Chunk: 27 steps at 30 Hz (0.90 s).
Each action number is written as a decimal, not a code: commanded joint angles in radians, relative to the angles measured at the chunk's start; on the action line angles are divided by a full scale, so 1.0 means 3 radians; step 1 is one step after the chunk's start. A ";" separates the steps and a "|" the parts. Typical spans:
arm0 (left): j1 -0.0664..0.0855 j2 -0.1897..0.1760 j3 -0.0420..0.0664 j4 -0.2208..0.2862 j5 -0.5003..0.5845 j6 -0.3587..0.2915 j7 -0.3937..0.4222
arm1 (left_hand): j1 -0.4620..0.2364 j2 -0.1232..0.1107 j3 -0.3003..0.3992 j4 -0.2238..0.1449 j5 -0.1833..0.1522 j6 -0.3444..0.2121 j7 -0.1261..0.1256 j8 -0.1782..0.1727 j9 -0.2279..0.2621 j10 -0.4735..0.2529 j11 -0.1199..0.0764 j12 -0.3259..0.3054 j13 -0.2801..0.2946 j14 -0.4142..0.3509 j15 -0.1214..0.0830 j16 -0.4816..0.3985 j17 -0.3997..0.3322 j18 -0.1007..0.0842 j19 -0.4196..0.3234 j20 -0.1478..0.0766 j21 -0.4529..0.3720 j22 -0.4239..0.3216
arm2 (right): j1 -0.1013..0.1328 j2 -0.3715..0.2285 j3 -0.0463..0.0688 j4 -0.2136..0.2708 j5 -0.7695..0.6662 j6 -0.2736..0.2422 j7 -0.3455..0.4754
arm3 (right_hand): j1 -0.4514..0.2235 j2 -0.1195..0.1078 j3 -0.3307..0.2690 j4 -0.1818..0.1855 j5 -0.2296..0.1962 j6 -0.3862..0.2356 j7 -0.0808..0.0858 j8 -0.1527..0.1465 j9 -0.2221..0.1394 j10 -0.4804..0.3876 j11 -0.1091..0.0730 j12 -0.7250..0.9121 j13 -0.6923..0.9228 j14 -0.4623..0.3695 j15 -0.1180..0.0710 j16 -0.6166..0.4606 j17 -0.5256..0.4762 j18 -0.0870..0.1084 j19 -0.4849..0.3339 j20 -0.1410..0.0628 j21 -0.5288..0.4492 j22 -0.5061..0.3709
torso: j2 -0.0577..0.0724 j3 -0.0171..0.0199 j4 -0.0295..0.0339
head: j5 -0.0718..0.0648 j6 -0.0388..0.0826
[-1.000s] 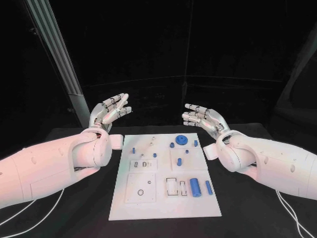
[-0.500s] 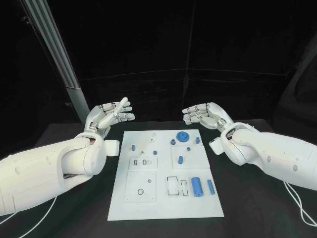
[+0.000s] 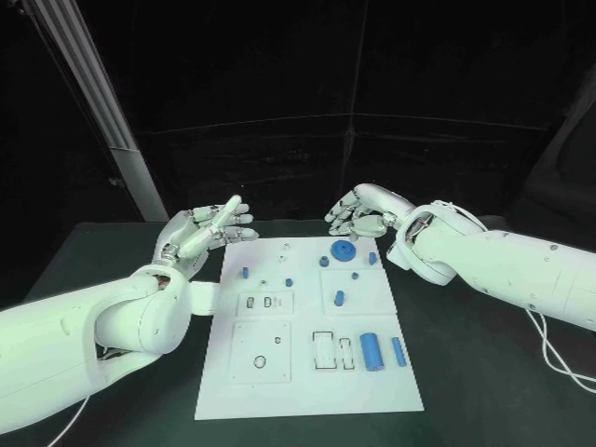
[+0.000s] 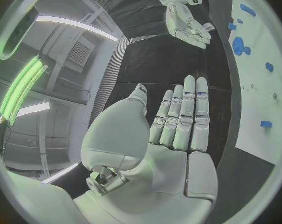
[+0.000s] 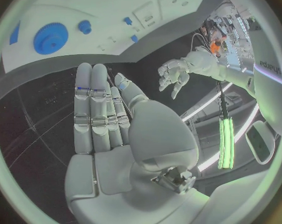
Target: Assemble the parts on the task board
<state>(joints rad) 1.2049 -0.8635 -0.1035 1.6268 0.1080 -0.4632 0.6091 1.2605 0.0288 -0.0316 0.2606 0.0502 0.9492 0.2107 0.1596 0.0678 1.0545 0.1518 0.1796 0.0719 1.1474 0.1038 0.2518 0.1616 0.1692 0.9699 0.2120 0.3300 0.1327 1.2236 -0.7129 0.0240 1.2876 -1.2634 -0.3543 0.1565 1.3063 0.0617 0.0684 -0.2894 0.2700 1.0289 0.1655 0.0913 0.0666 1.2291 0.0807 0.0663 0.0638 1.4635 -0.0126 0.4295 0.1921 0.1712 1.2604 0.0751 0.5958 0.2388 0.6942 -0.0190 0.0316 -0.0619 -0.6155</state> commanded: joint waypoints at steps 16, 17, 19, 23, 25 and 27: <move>0.0006 0.0033 0.0003 0.0066 0.0010 0.0241 -0.0087 | -0.0013 0.0027 -0.0050 0.0004 0.0003 0.0017 0.0010 -0.0047 -0.0009 0.0005 0.0015 -0.0054 -0.0008 0.0018 -0.0002 -0.0039 0.0015 0.0047 0.0029 0.0006 -0.0015 -0.0018 | 0.0035 0.0156 0.0004 -0.0012 -0.1495 0.0703 -0.0696 | -0.0191 -0.0099 0.0168 0.0025 -0.0163 -0.0110 0.0017 -0.0089 0.0003 -0.0367 0.0062 0.0000 0.0007 0.0135 0.0040 0.1553 0.1025 0.0035 0.0108 0.0052 0.0664 0.0397 | 0.0139 -0.0023 0.0075 | -0.0076 0.0038; 0.0006 0.0030 0.0003 0.0072 0.0010 0.0244 -0.0089 | -0.0013 0.0027 -0.0050 0.0004 0.0003 0.0017 0.0010 -0.0047 -0.0009 0.0005 0.0015 -0.0054 -0.0008 0.0018 -0.0002 -0.0039 0.0015 0.0047 0.0029 0.0006 -0.0015 -0.0018 | 0.0035 0.0163 0.0004 -0.0016 -0.1507 0.0721 -0.0697 | -0.0191 -0.0100 0.0177 0.0025 -0.0167 -0.0109 0.0025 -0.0089 0.0003 -0.0372 0.0056 0.0001 0.0007 0.0136 0.0040 0.1689 0.1186 0.0023 0.0115 0.0059 0.0734 0.0474 | 0.0145 -0.0024 0.0075 | -0.0071 0.0041; 0.0006 0.0028 0.0003 0.0078 0.0010 0.0247 -0.0091 | -0.0010 0.0031 -0.0054 0.0002 0.0003 0.0017 0.0011 -0.0052 -0.0009 0.0001 0.0016 -0.0061 -0.0009 0.0017 -0.0001 -0.0044 0.0017 0.0047 0.0029 0.0007 -0.0018 -0.0021 | 0.0035 0.0177 0.0004 -0.0025 -0.1522 0.0755 -0.0692 | -0.0193 -0.0109 0.0200 0.0024 -0.0173 -0.0106 0.0027 -0.0090 0.0003 -0.0377 0.0062 0.0004 0.0008 0.0136 0.0044 0.2004 0.1566 0.0004 0.0135 0.0068 0.0904 0.0664 | 0.0150 -0.0023 0.0075 | -0.0060 0.0040; 0.0006 0.0028 0.0003 0.0079 0.0010 0.0255 -0.0099 | -0.0008 0.0033 -0.0057 0.0000 0.0003 0.0016 0.0012 -0.0056 -0.0009 -0.0003 0.0018 -0.0067 -0.0010 0.0017 0.0000 -0.0047 0.0019 0.0047 0.0030 0.0008 -0.0021 -0.0023 | 0.0036 0.0197 0.0004 -0.0051 -0.1530 0.0822 -0.0678 | -0.0193 -0.0102 0.0235 0.0025 -0.0172 -0.0084 0.0023 -0.0085 0.0006 -0.0381 0.0068 0.0004 0.0007 0.0094 0.0048 0.2158 0.1730 -0.0013 0.0132 0.0081 0.1041 0.0815 | 0.0156 -0.0027 0.0081 | -0.0058 0.0034; 0.0006 0.0028 0.0003 0.0079 0.0010 0.0258 -0.0101 | -0.0008 0.0033 -0.0059 0.0000 0.0003 0.0016 0.0013 -0.0057 -0.0009 -0.0004 0.0019 -0.0069 -0.0010 0.0017 0.0000 -0.0048 0.0020 0.0047 0.0030 0.0008 -0.0022 -0.0024 | 0.0035 0.0206 0.0004 -0.0066 -0.1522 0.0858 -0.0672 | -0.0190 -0.0099 0.0250 0.0024 -0.0173 -0.0072 0.0022 -0.0083 0.0007 -0.0392 0.0071 0.0001 0.0004 0.0081 0.0051 0.2198 0.1768 -0.0019 0.0130 0.0085 0.1087 0.0867 | 0.0161 -0.0030 0.0079 | -0.0059 0.0042; 0.0006 0.0029 0.0003 0.0078 0.0010 0.0260 -0.0102 | -0.0008 0.0033 -0.0060 0.0000 0.0003 0.0016 0.0013 -0.0058 -0.0009 -0.0004 0.0019 -0.0070 -0.0010 0.0018 0.0000 -0.0049 0.0021 0.0047 0.0031 0.0008 -0.0022 -0.0024 | 0.0035 0.0217 0.0003 -0.0081 -0.1517 0.0889 -0.0667 | -0.0189 -0.0096 0.0260 0.0024 -0.0174 -0.0065 0.0021 -0.0083 0.0007 -0.0398 0.0072 0.0000 0.0003 0.0073 0.0053 0.2217 0.1782 -0.0019 0.0124 0.0087 0.1105 0.0884 | 0.0164 -0.0031 0.0078 | -0.0057 0.0046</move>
<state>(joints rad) 1.2049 -0.8552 -0.1034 1.6480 0.1115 -0.4065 0.5794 1.2606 0.0288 -0.0425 0.2606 0.0502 0.9490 0.2107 0.1477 0.0660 1.0544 0.1519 0.1633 0.0702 1.1473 0.1038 0.2436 0.1665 0.1692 0.9747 0.2141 0.3300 0.1265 1.2317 -0.6498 0.0243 1.2660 -1.6965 -0.1343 -0.0398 1.2552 0.0293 0.1405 -0.2814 0.2232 1.0012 0.1706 0.0658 0.0678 1.1162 0.1037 0.0658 0.0653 1.4667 -0.0016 1.0899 0.7240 0.1712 1.3012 0.0949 0.9209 0.5012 0.7406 -0.0270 0.0549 -0.0797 -0.6034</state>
